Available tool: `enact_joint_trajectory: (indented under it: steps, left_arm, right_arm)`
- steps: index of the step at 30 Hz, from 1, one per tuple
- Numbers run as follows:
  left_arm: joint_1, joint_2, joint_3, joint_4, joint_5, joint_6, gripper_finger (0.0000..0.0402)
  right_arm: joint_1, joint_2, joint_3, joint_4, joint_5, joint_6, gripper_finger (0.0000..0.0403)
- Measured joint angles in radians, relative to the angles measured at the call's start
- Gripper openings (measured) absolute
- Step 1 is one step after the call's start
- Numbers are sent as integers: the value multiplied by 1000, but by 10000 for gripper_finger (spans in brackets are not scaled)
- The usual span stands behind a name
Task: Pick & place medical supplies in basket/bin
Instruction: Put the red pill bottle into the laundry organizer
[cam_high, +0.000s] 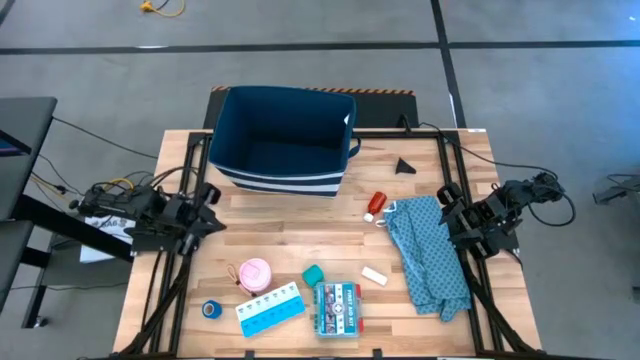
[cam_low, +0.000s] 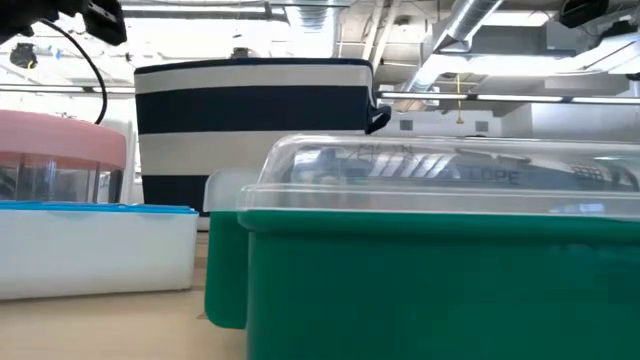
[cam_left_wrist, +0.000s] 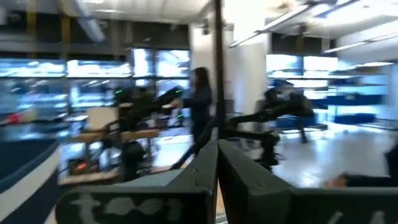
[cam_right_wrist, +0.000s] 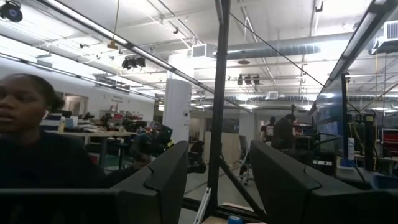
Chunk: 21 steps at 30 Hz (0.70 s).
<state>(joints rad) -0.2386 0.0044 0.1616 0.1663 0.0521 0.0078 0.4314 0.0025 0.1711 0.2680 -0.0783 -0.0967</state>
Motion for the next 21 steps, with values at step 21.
enact_joint_trajectory:
  steps: [21]
  left_arm:
    - [0, 213, 224, -50, -415, 103, 109]
  right_arm:
    - [0, 0, 0, 9, 0, -95, 170]
